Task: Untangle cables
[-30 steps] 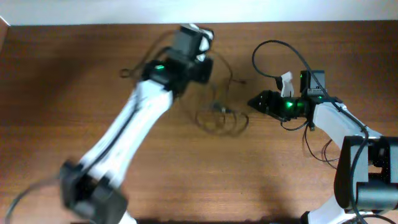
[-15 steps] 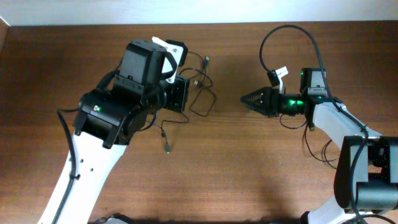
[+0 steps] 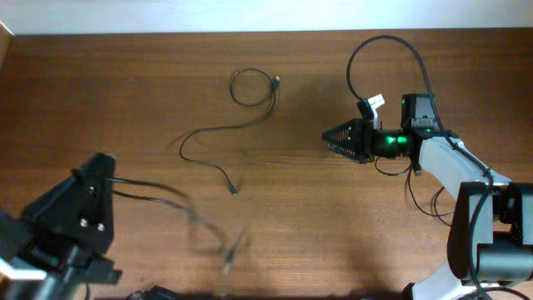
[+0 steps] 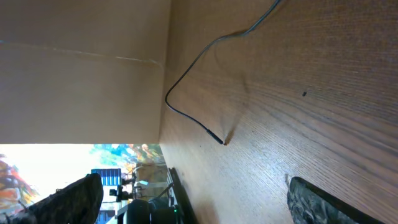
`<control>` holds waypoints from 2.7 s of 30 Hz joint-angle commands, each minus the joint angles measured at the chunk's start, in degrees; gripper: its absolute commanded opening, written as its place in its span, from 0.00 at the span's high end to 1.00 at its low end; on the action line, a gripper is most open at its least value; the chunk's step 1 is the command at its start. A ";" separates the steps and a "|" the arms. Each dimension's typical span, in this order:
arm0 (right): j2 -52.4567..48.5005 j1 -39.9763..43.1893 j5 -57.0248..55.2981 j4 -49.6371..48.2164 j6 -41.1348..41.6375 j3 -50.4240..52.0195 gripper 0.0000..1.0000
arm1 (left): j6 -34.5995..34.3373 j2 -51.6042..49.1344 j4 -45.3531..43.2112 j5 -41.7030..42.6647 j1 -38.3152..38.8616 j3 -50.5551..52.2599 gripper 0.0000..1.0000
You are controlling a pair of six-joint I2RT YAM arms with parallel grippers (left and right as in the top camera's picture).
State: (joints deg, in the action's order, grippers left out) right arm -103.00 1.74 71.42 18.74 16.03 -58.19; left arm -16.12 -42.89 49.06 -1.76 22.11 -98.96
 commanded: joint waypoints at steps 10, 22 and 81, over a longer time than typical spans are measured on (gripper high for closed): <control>1.18 -3.10 -0.04 -2.40 -0.76 -0.63 0.02 | -8.70 -1.38 5.92 -43.36 -0.15 7.74 1.00; 0.04 -37.94 -39.45 -26.56 0.92 -0.63 0.02 | -8.70 -1.38 9.01 -43.06 -0.15 7.85 1.00; 62.38 -40.70 -86.53 14.93 11.08 -0.63 0.96 | 4.24 -55.58 0.22 -9.40 -27.45 10.86 1.00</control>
State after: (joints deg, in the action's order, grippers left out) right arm -40.62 -39.13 -12.88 33.95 26.87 -58.83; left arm -12.88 -97.97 45.89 -17.43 -6.70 -87.94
